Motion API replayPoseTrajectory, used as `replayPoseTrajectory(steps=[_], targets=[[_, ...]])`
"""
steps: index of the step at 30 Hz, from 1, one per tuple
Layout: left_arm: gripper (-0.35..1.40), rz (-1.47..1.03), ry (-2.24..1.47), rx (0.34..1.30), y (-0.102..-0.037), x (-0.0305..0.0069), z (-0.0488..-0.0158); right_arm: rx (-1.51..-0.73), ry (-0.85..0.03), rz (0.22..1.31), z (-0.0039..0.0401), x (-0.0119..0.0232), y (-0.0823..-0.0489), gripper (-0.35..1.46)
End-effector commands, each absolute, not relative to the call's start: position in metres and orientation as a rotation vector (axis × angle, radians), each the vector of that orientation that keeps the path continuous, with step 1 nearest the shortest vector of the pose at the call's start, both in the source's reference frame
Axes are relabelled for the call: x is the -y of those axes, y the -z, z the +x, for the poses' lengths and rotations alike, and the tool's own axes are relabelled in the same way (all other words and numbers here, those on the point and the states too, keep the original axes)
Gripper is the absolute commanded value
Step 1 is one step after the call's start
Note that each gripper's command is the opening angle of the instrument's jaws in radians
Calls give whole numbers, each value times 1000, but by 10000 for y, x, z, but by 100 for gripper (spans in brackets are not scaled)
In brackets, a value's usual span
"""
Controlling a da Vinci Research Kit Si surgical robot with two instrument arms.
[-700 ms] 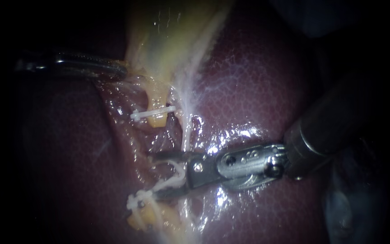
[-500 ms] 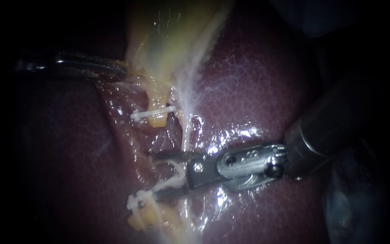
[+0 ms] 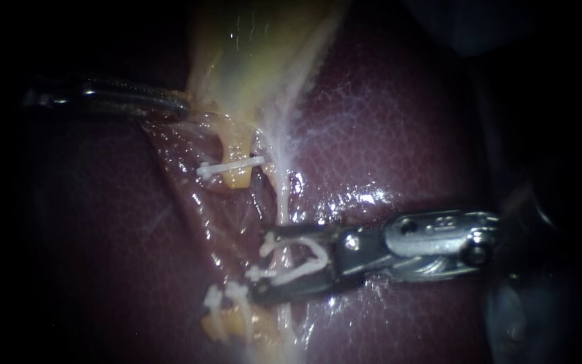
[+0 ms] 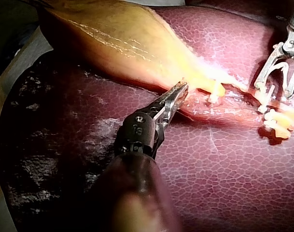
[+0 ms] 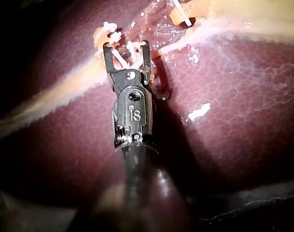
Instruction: Clipping second clip right tube
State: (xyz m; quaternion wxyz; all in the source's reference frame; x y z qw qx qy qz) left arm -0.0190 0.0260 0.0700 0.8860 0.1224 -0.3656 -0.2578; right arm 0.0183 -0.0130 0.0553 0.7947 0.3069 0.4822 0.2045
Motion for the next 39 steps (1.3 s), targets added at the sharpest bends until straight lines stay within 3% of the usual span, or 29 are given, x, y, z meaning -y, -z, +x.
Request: replayPoseTrajectory(steps=[1,9,25,31,39], targets=[[-35,255,536,760,-700,-260,-190,-1034,-448,659,179,128,-553,47],[-35,257,541,760,-700,-260,-190,-1020,-494,683,163,123,-567,47],[-35,257,541,760,-701,-260,-190,-970,-643,799,163,125,-642,47],[-35,256,541,760,-703,-260,-190,-989,-680,865,180,131,-655,47],[-35,259,546,759,-703,-260,-190,-1078,-759,1017,200,134,-662,47]])
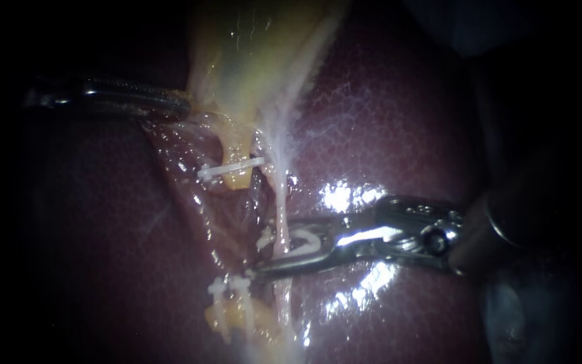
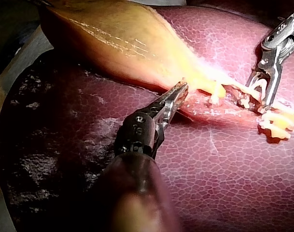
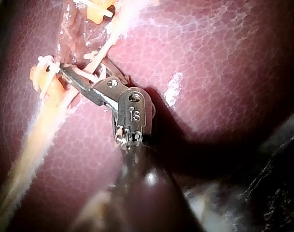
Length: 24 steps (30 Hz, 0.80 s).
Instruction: Clipping second clip right tube
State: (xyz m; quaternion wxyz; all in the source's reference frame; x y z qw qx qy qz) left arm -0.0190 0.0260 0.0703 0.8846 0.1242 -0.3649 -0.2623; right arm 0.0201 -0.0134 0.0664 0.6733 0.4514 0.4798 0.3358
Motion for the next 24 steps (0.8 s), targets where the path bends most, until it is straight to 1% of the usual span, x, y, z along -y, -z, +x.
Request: replayPoseTrajectory(steps=[1,4,8,12,14,20,24], targets=[[-35,259,546,759,-703,-260,-190,-1094,-767,1040,201,133,-660,47],[-35,259,546,759,-703,-260,-190,-1133,-780,1109,202,130,-650,47],[-35,259,546,759,-704,-260,-190,-1171,-791,1138,202,123,-622,47],[-35,259,546,759,-704,-260,-190,-1190,-799,1162,200,121,-597,46],[-35,259,546,759,-704,-260,-190,-1193,-798,1167,199,121,-589,46],[-35,259,546,759,-704,-260,-190,-1190,-807,1178,198,121,-587,43],[-35,259,546,759,-704,-260,-190,-1189,-805,1179,195,120,-590,33]])
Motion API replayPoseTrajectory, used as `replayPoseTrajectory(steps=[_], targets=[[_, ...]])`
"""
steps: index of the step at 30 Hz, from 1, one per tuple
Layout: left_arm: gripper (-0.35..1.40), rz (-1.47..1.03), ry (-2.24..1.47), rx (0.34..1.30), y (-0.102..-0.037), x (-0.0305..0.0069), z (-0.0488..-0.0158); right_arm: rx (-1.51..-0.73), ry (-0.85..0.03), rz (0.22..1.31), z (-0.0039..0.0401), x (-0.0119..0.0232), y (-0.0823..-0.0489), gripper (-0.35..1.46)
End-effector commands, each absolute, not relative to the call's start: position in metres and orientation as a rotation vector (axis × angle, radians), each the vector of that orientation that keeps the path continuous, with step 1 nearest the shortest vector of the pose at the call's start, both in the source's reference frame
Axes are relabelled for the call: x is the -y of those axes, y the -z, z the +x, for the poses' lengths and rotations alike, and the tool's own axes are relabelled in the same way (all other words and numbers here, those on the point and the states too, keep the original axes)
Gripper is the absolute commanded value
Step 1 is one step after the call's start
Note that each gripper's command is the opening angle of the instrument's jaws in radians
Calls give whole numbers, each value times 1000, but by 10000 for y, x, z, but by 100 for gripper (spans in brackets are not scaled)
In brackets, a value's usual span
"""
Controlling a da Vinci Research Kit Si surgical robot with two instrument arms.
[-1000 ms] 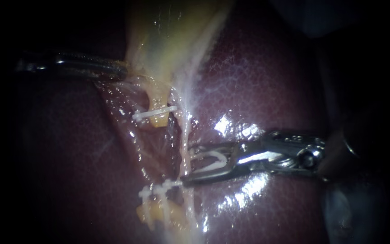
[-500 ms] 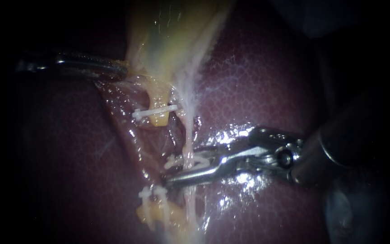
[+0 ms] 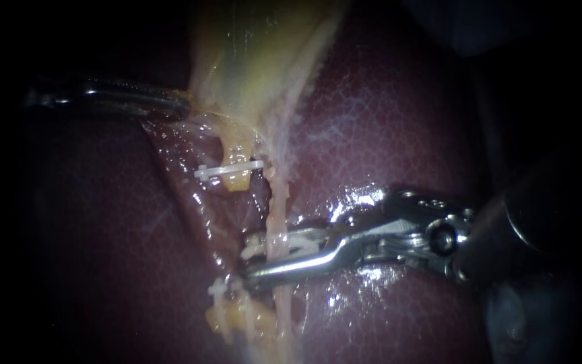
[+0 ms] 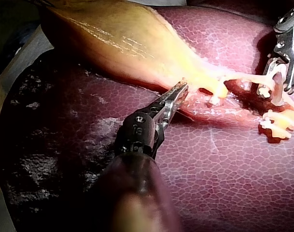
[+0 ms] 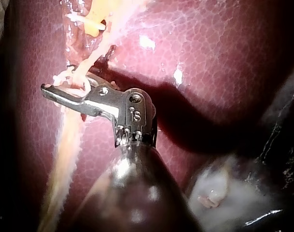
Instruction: Clipping second clip right tube
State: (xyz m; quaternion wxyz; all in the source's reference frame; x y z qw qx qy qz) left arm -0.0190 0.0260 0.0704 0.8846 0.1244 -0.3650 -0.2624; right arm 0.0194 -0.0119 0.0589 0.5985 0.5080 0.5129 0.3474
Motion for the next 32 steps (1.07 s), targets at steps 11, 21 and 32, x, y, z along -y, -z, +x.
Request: replayPoseTrajectory(steps=[11,21,32], targets=[[-35,259,546,759,-704,-260,-190,-1180,-796,1204,193,119,-591,-27],[-35,259,546,759,-704,-260,-190,-1179,-790,1210,194,115,-594,-35],[-35,259,546,759,-703,-260,-190,-1179,-788,1211,195,113,-597,-35]])
